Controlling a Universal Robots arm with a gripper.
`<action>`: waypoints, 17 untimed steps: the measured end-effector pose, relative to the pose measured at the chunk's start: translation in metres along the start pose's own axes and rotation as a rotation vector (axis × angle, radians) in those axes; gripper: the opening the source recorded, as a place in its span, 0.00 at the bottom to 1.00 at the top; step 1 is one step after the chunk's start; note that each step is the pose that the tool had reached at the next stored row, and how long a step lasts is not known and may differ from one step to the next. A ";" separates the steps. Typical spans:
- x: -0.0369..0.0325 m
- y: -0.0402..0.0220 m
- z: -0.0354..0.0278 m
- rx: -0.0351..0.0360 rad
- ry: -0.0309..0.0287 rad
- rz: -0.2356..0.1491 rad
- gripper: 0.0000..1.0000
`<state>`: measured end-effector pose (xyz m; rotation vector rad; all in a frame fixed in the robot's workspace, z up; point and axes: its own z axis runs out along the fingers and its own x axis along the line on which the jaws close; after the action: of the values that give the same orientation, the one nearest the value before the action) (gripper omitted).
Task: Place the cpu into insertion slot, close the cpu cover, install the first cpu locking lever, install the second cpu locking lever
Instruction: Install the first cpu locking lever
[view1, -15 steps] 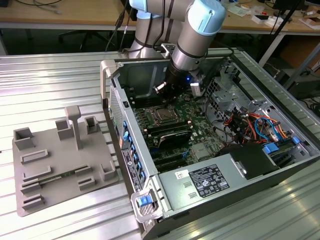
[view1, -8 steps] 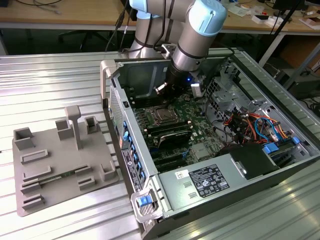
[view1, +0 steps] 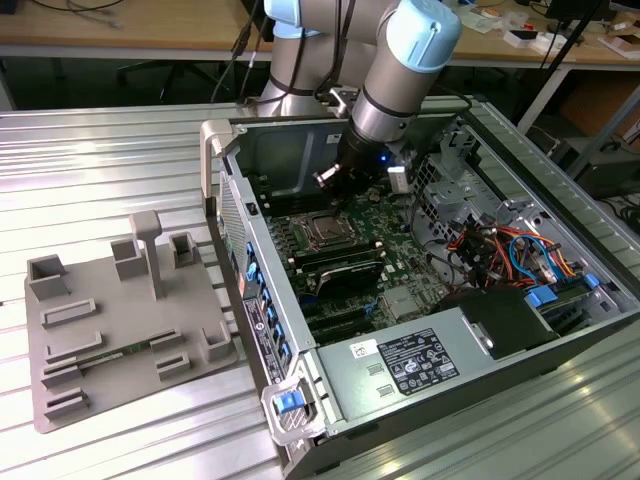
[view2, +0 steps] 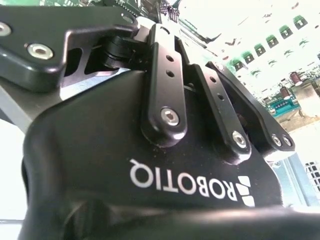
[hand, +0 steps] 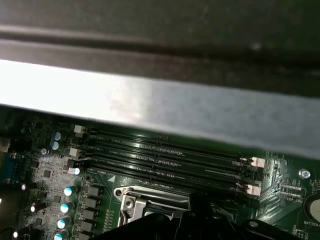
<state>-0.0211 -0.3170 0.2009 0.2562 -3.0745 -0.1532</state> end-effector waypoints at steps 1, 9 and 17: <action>-0.0004 -0.0001 0.0000 -0.0001 0.0000 0.000 0.11; -0.0004 0.0007 -0.0094 0.0033 -0.0068 0.000 0.11; 0.0143 0.0037 -0.0147 0.0041 -0.0244 -0.002 0.11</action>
<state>-0.0349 -0.3171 0.2165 0.2594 -3.0992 -0.1513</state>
